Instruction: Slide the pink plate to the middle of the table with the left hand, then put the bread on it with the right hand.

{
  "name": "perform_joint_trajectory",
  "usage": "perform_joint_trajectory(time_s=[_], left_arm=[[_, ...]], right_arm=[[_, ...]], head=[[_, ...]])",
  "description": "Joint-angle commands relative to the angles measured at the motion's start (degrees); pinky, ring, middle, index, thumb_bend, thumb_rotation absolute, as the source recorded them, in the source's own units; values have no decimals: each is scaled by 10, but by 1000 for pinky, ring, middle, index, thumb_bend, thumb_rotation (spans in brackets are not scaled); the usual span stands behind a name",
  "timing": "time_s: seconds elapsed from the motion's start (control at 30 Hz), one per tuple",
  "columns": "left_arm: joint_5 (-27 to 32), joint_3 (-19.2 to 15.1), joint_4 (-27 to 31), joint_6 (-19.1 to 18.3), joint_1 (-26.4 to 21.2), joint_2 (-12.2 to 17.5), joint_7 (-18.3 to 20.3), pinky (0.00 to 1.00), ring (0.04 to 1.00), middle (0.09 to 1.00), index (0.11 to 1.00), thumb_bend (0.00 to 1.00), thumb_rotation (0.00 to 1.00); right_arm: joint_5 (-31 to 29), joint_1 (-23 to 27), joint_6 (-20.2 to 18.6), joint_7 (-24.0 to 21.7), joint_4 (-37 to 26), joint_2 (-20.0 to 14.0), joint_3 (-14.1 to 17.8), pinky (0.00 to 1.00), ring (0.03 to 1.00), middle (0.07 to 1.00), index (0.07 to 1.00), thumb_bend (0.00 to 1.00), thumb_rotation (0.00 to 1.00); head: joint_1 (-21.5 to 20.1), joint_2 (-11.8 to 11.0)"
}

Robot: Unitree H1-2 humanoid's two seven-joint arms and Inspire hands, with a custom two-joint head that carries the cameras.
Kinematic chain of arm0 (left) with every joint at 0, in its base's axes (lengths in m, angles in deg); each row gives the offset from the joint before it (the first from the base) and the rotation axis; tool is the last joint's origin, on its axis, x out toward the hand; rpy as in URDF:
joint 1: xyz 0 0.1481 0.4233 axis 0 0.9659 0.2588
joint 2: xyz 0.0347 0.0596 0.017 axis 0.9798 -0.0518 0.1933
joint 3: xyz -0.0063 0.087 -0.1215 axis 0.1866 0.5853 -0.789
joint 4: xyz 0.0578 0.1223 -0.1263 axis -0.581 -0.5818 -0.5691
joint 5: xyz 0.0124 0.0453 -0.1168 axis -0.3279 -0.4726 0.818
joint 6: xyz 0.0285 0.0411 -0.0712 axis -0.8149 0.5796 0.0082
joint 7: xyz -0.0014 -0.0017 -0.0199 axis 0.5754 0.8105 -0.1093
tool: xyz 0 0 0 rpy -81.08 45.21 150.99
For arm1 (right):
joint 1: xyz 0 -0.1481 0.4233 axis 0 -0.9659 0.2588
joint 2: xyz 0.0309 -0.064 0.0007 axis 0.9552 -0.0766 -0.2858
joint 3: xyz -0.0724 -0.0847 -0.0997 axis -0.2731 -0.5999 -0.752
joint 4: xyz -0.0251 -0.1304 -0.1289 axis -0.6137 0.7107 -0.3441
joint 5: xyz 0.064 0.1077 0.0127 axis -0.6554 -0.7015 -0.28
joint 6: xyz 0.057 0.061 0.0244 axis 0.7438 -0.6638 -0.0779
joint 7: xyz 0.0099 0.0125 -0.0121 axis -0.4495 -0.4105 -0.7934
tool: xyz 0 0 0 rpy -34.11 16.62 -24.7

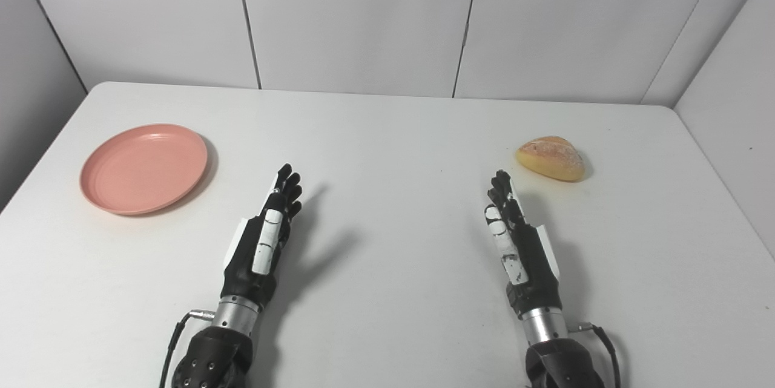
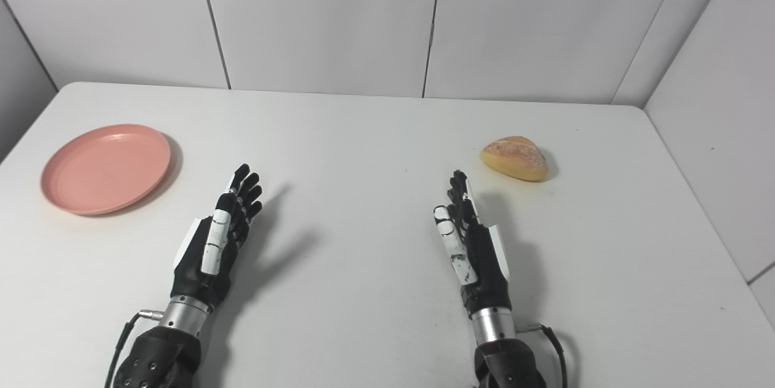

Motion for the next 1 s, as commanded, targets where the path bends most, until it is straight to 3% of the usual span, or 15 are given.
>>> perform_joint_trajectory(time_s=[0.0, 0.1, 0.33, 0.97], left_arm=[[-6, 5, 4, -13, 7, 8, 6, 1000, 1000, 1000, 1000, 626, 839], [-6, 5, 5, -18, 6, 11, 5, 1000, 1000, 1000, 1000, 602, 794], [3, 4, 1, -7, 5, 5, 3, 1000, 1000, 1000, 1000, 543, 991], [4, 3, -15, 19, 3, 6, 6, 1000, 1000, 1000, 1000, 600, 1000]], right_arm=[[1, 4, -1, -2, 1, -6, 3, 1000, 1000, 1000, 1000, 629, 855], [2, 5, -1, -1, 3, -5, 3, 1000, 1000, 1000, 1000, 623, 851], [-4, 7, 10, -2, 9, -3, 5, 1000, 1000, 1000, 1000, 613, 864], [-2, 8, 13, -3, 13, -5, 4, 1000, 1000, 1000, 1000, 614, 870]], head=[[0, 1], [-1, 0], [-2, -2], [1, -4]])
